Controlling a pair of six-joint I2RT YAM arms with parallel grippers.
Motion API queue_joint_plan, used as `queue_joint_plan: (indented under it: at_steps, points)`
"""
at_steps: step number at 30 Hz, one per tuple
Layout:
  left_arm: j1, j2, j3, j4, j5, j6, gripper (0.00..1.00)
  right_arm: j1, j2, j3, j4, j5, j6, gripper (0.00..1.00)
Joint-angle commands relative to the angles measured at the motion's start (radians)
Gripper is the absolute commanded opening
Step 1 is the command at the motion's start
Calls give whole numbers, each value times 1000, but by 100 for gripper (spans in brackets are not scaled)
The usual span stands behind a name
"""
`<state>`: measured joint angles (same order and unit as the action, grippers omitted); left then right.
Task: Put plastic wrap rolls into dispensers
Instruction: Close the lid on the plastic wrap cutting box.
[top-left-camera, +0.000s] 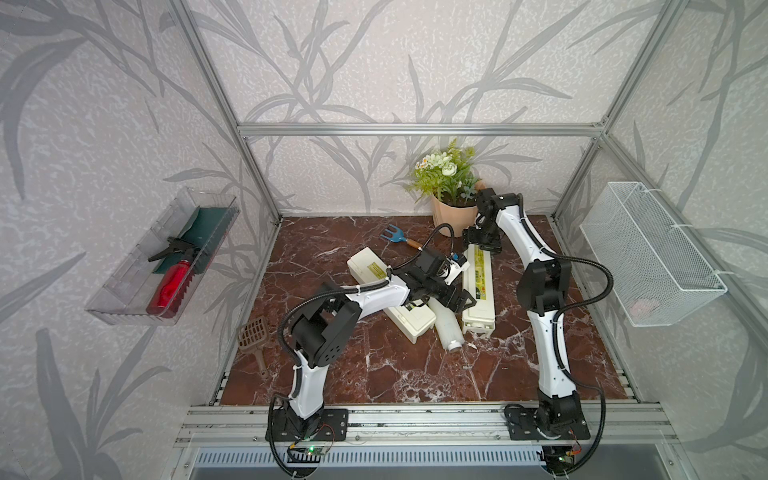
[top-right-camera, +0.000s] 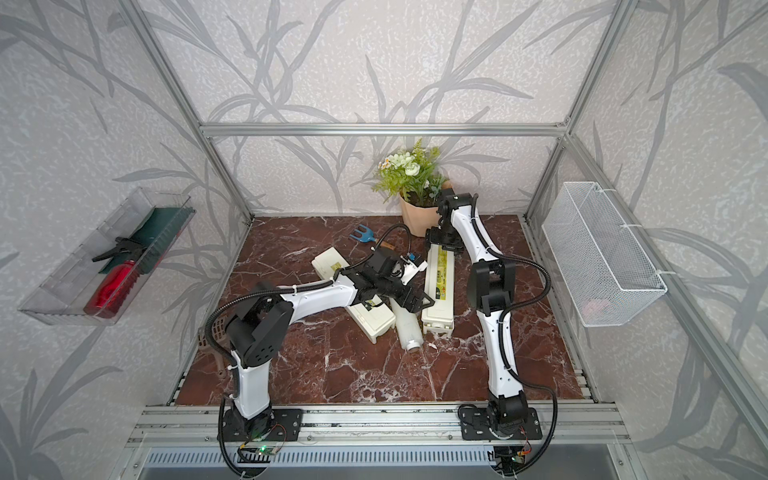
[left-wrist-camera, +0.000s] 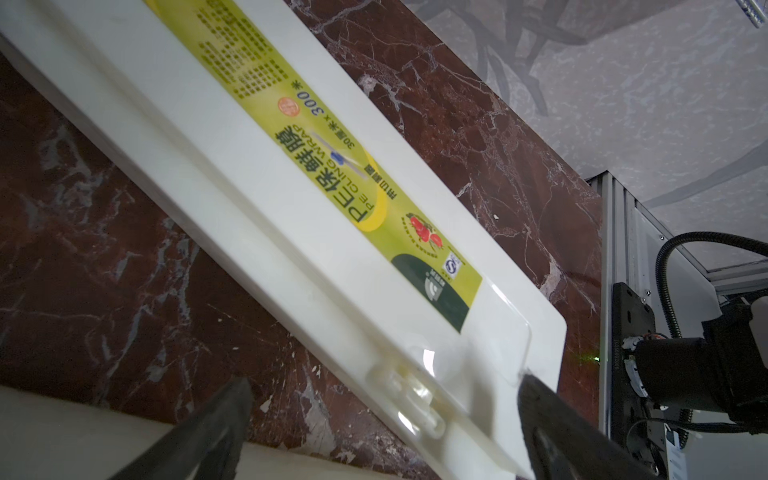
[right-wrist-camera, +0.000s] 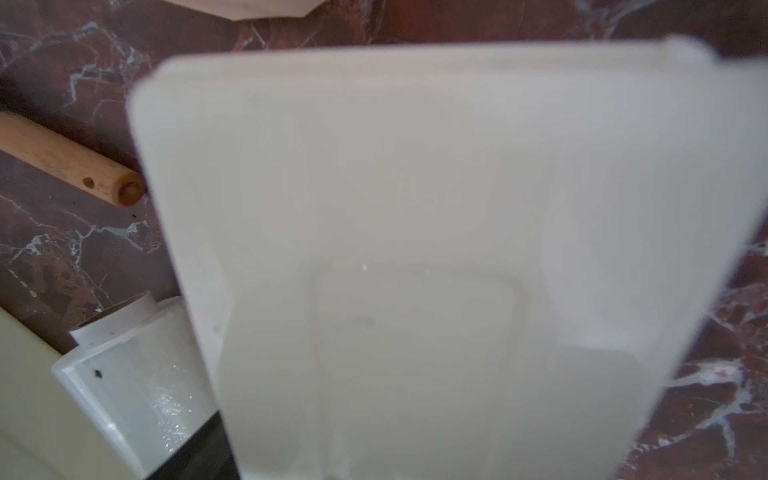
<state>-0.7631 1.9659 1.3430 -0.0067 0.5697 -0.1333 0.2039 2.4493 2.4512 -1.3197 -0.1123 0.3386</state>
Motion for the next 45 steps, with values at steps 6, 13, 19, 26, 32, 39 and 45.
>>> queue_joint_plan:
  at_steps: [6,13,19,26,32,39,45]
  points:
    - [3,-1,21,-10,11,17,99,-3,-2,7,-76,10,-23,66]
    - [3,-7,3,-15,6,17,99,3,-67,-160,40,7,-15,65]
    - [4,-2,1,-22,2,16,99,5,-94,-237,99,13,-10,65]
    - [4,0,-1,-35,-8,22,99,5,-135,-301,180,40,2,65]
    - [3,-5,2,-47,-17,35,99,6,-185,-365,261,60,-5,65]
    - [4,-5,12,-57,-23,41,99,5,-215,-407,308,78,-24,64]
    - [2,-6,24,-72,-22,50,99,5,-224,-417,333,82,-27,64]
